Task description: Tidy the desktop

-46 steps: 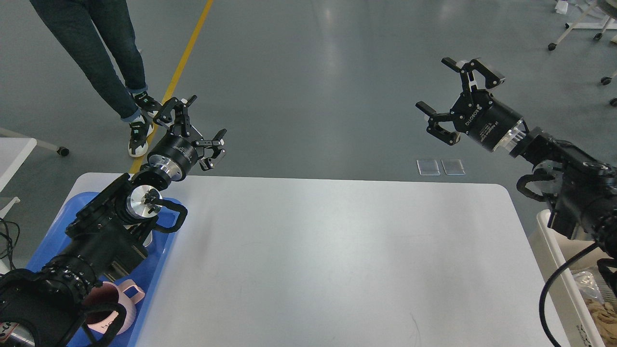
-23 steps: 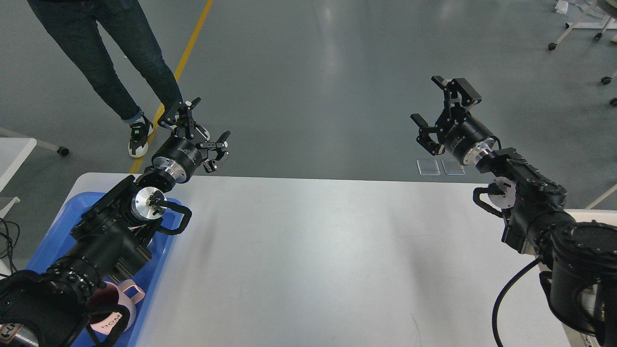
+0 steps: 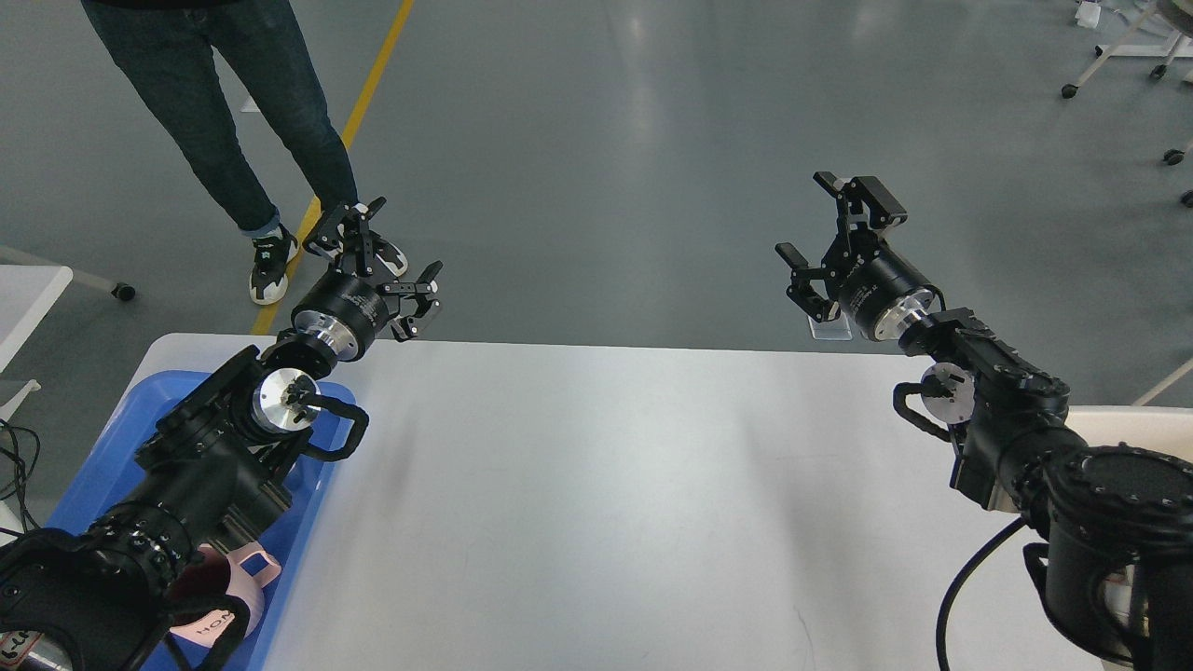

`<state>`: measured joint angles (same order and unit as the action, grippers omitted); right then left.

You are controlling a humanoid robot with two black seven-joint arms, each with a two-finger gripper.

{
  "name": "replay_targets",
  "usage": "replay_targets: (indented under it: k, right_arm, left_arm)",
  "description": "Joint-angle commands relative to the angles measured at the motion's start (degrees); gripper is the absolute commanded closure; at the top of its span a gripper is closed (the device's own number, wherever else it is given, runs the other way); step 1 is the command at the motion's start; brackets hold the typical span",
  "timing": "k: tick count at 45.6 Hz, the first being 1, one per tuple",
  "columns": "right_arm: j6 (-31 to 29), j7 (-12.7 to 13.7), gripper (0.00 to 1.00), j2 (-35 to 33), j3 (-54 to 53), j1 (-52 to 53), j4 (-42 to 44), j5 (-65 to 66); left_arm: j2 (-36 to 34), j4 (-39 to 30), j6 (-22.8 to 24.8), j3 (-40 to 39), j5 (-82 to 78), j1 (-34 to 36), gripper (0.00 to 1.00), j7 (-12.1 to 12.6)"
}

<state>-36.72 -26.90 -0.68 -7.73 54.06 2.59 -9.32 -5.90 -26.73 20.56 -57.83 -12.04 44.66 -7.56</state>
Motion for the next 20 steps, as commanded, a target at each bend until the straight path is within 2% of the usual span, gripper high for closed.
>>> replay_targets:
  k: [1, 6, 13, 20]
  right_arm:
    - [5.9, 0.0, 0.00, 0.2, -1.6, -1.3, 0.0, -0.1]
    - [9.2, 0.1, 0.00, 0.6, -2.7, -1.9, -0.3, -0.1]
    - [11.8, 0.1, 0.00, 4.5, -3.2, -2.9, 0.0, -0.1]
    - [12.6, 0.1, 0.00, 7.0, -3.2, -2.7, 0.0, -0.1]
  left_arm:
    - [0.0, 0.0, 0.0, 0.0, 0.0, 0.0, 0.02, 0.0]
    - [0.1, 0.0, -0.1, 0.0, 0.0, -0.1, 0.02, 0.1]
    - [1.3, 0.0, -0.2, 0.0, 0.1, -0.4, 0.02, 0.1]
    - [1.4, 0.0, -0.2, 0.0, 0.1, -0.5, 0.02, 0.1]
